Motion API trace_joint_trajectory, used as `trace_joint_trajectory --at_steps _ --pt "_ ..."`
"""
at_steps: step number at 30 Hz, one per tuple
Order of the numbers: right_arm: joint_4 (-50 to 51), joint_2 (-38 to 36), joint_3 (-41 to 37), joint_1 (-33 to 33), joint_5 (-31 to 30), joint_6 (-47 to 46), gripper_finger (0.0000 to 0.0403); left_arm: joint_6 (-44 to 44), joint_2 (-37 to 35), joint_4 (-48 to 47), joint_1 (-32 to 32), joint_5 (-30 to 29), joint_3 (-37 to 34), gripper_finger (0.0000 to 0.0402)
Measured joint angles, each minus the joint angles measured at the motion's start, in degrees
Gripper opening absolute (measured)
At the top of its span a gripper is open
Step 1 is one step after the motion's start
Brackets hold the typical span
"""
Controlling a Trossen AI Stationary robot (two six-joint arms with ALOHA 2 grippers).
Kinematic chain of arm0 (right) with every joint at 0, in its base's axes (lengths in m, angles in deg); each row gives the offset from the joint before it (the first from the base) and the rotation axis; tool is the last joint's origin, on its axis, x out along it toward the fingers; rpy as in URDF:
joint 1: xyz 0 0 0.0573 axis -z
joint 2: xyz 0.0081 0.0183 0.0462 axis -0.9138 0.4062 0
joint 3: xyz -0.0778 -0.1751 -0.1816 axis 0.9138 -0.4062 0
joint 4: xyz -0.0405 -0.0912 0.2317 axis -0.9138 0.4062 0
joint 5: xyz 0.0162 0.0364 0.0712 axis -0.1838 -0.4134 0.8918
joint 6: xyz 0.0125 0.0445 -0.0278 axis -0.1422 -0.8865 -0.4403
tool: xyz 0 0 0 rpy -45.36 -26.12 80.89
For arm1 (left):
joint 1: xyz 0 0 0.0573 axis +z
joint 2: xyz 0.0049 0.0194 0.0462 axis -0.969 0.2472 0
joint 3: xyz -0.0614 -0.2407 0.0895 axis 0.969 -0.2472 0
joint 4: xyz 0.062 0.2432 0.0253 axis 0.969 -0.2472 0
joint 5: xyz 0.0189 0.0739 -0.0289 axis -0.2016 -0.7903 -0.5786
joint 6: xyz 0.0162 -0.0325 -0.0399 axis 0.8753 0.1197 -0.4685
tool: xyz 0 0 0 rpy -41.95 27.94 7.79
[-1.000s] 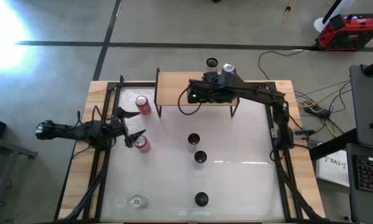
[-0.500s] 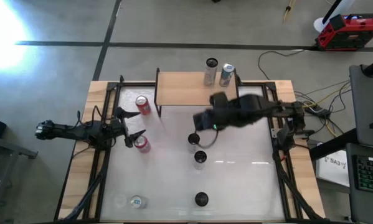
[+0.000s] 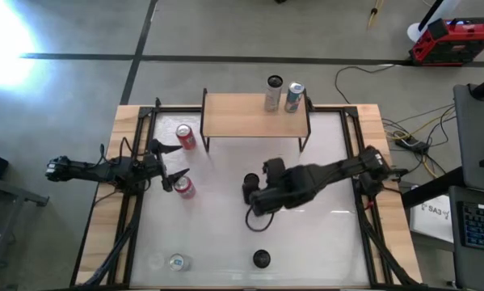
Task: Place canned beverage on shelf
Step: Put the bottom white pink soda can on the shelf
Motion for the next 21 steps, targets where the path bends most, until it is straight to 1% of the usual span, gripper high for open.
trace_joint_trajectory --at_steps 4,12,17,21 --pt "-1.40 0.53 -0.13 -2.49 0.91 -2.18 0.0354 0.00 0.09 0.03 0.00 -0.01 0.00 0.0400" --pt "-2.95 2.33 -0.24 -7.71 0.81 -2.68 0.0354 0.00 0.35 0.01 0.00 0.00 0.00 0.0400" --pt "-2.29 4.13 -0.33 -7.92 1.05 -2.66 0.0354 0.00 0.37 -0.01 0.01 0.00 0.00 0.0400" --pt "-2.54 5.31 -0.33 -8.05 3.75 -1.44 0.0354 0.00 0.35 -0.06 0.02 -0.02 0.00 0.0400"
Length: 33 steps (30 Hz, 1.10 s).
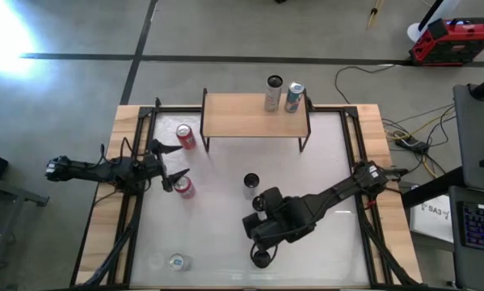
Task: Place canned beverage on shelf
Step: Put the bottom white pink soda can on the shelf
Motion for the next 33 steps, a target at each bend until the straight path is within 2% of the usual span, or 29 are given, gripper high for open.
trace_joint_trajectory --at_steps 8,22,26,30,33 --pt "0.77 2.73 -0.18 0.33 -0.13 3.81 0.0354 0.00 0.00 0.06 -0.02 0.01 0.00 0.0400" --pt "2.92 9.02 -0.28 3.75 -2.88 3.76 0.0354 0.00 -0.04 0.06 0.00 0.00 0.00 0.0400" --pt "2.89 8.99 -0.28 4.02 -2.75 0.87 0.0352 0.00 -0.04 0.06 0.00 0.00 -0.01 0.0400" --pt "2.89 8.90 -0.28 4.04 -3.30 -1.95 0.0335 0.00 -0.04 0.06 0.00 0.02 0.00 0.0400" --pt "2.89 8.84 -0.28 4.04 -3.40 -3.15 0.0307 0.00 -0.04 0.06 -0.01 0.01 -0.01 0.0400"
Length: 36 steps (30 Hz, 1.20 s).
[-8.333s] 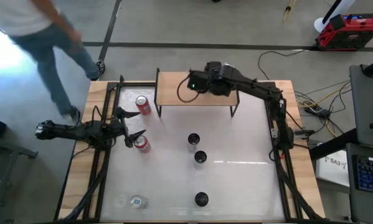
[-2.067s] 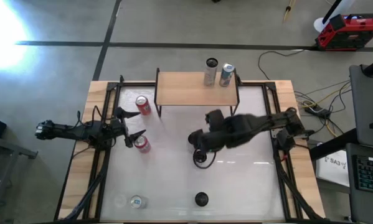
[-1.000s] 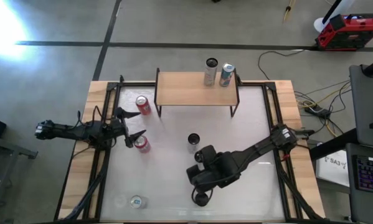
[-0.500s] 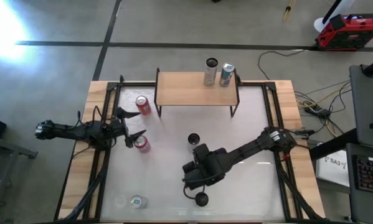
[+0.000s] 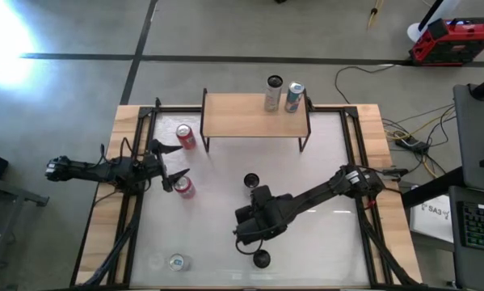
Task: Place canned beverage on shelf
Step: Put the bottom white pink soda can on the shelf
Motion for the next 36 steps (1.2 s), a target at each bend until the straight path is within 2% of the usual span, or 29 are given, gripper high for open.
trace_joint_trajectory --at_steps 5,10,15,22,29,36 --pt "0.00 0.00 -0.28 0.00 0.00 -1.46 0.0236 0.00 0.00 -0.02 0.01 -0.01 0.01 0.0400" --pt "0.47 -0.26 0.08 -0.02 1.22 -1.48 0.0235 0.00 0.00 0.00 -0.01 0.00 0.01 0.0400" --pt "5.51 -0.64 5.15 -0.04 4.01 -2.44 0.0235 0.00 0.00 0.00 0.01 -0.01 0.00 0.0400" --pt "5.58 -6.55 5.49 0.13 2.79 -0.95 0.0235 0.00 0.00 0.02 -0.01 -0.01 0.01 0.0400" --pt "5.00 -13.09 2.71 0.56 -1.13 3.74 0.0235 0.00 0.02 0.02 -0.01 -0.01 0.01 0.0400" --pt "5.22 -20.02 -5.38 2.40 -4.77 10.64 0.0235 0.00 0.04 0.00 0.01 -0.01 0.00 0.0400"
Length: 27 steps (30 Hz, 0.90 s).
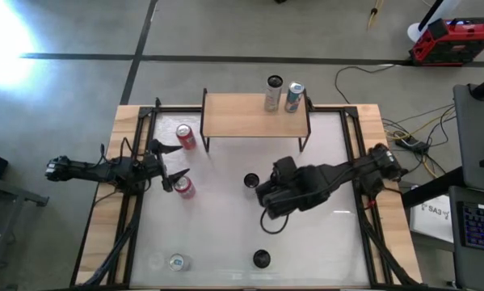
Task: Place canned beverage on shelf
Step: Put the bottom white pink soda can on the shelf
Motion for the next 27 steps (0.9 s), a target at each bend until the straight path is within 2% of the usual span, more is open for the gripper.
trace_joint_trajectory --at_steps 5,11,23,27 --pt "0.02 -4.38 -4.37 1.97 -4.28 6.54 0.0235 0.00 0.00 0.00 0.01 0.02 0.01 0.0400" --pt "0.00 -6.14 -4.34 5.33 -9.30 15.20 0.0235 0.00 0.00 0.00 0.00 0.00 0.01 0.0400" --pt "-5.99 -3.01 2.57 15.68 -9.71 29.82 0.0235 0.00 0.00 0.00 0.00 0.02 -0.01 0.0400" --pt "-7.93 -0.67 5.02 19.65 -7.85 34.03 0.0235 0.00 0.00 0.00 0.01 0.00 0.01 0.0400"
